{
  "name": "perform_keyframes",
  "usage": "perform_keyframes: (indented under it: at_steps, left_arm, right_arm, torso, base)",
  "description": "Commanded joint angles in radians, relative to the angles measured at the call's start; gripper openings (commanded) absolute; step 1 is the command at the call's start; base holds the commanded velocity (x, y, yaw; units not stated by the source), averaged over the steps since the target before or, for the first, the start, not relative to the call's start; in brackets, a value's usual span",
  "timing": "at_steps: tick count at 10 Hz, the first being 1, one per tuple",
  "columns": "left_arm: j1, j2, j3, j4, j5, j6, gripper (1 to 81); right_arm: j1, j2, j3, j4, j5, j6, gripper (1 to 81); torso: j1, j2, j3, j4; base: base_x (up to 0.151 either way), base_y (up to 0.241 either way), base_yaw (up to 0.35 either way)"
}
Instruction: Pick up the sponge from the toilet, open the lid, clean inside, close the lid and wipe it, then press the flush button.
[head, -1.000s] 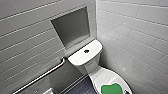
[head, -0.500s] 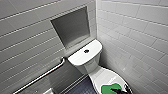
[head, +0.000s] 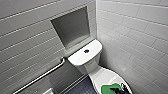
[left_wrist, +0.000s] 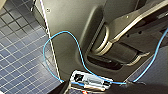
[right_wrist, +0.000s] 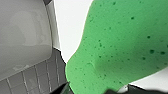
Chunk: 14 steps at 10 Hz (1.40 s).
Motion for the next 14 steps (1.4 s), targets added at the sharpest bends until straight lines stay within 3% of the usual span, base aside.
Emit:
perform_keyframes:
  at_steps: [1,4,14]
  left_arm:
    - [0.017,-0.018,0.0,-0.005,0.078,-0.003,81.1]
    - [0.019,-0.021,0.0,-0.005,0.075,-0.003,81.1]
    - [0.019,-0.026,0.0,-0.006,0.079,-0.005,81.1]
  right_arm:
    - [0.1,0.018,0.004,0.045,-0.083,0.015,81.1]
    - [0.108,0.039,-0.04,0.108,-0.083,0.014,81.1]
    - [0.132,0.044,-0.137,0.127,-0.079,0.023,81.1]
  torso:
    - [0.0,0.0,0.0,0.0]
    - [0.0,0.0,0.0,0.0]
    - [0.0,0.0,0.0,0.0]
  base:
    - [0.0,0.0,0.0]
    - [0.0,0.0,0.0]
    - [0.0,0.0,0.0]
